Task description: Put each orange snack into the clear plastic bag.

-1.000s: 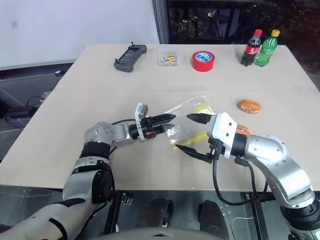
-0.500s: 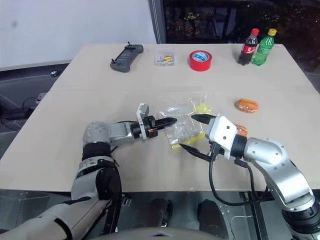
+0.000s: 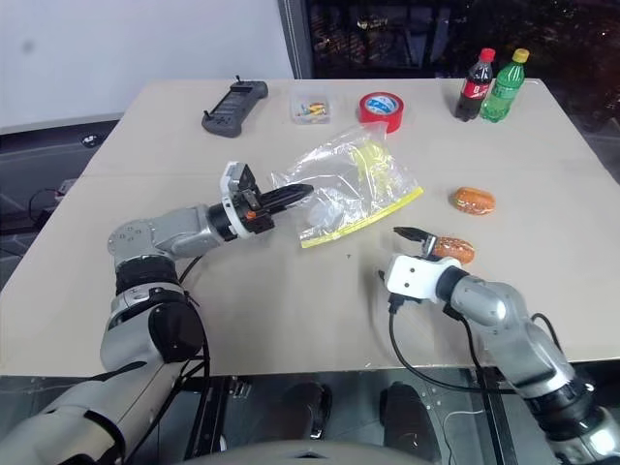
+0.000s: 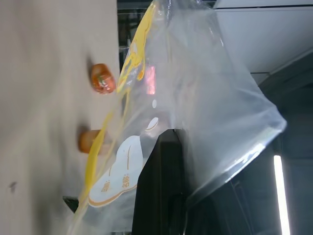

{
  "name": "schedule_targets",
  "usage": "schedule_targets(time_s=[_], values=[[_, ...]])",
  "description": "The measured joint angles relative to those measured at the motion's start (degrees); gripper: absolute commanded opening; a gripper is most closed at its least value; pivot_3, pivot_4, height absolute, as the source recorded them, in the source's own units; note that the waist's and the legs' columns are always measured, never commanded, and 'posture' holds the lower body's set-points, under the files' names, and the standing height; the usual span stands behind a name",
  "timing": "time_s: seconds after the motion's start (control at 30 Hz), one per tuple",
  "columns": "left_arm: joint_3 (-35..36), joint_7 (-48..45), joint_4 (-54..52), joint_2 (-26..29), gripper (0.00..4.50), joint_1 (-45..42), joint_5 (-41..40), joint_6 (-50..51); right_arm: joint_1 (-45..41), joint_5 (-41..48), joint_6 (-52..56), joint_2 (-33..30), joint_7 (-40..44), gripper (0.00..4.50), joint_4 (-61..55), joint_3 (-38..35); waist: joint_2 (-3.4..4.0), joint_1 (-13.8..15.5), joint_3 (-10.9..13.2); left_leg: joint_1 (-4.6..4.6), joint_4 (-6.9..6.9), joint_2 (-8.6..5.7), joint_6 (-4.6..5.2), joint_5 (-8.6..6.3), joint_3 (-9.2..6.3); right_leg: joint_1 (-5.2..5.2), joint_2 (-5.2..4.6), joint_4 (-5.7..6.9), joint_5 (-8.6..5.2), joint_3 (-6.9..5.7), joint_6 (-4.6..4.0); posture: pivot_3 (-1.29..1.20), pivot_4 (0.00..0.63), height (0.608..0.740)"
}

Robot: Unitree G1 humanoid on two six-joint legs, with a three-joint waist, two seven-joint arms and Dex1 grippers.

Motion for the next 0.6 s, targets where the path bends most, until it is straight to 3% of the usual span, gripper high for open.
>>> schedule_targets(time_s=[0.17,0.3,0.6], values=[[-1.39,15.44,-3.95,-0.39,0.04,4.49,-16.8,-3.28,-5.63,-11.22,-1.77,6.72,-13.01,4.5,8.4,1.98,0.0,-0.21,0.0,-0.02,-0.02,0.01,-0.01,0.0,0.13,-0.12,-0.01,0.06,0.01,0.3,-0.01,0.0,0.15,0.74],[-4.03,25.45,-10.54,-1.07,0.04,8.48,-27.97,-10.18,-6.97,-14.75,-2.73,7.96,-16.93,4.5,10.04,1.93,0.0,-0.14,0.0,-0.02,-0.01,0.01,-0.01,0.01,0.16,-0.12,0.01,0.05,0.01,0.43,-0.02,0.0,0.15,0.74],[-0.62,33.34,-19.97,-5.73,0.04,9.3,-30.14,-15.94,-9.52,-16.72,-5.22,9.87,-21.25,4.5,14.52,1.7,-0.01,-0.18,0.0,0.0,0.0,0.04,-0.01,0.01,0.36,-0.1,0.32,0.07,0.02,0.37,-0.02,0.0,0.15,0.74]])
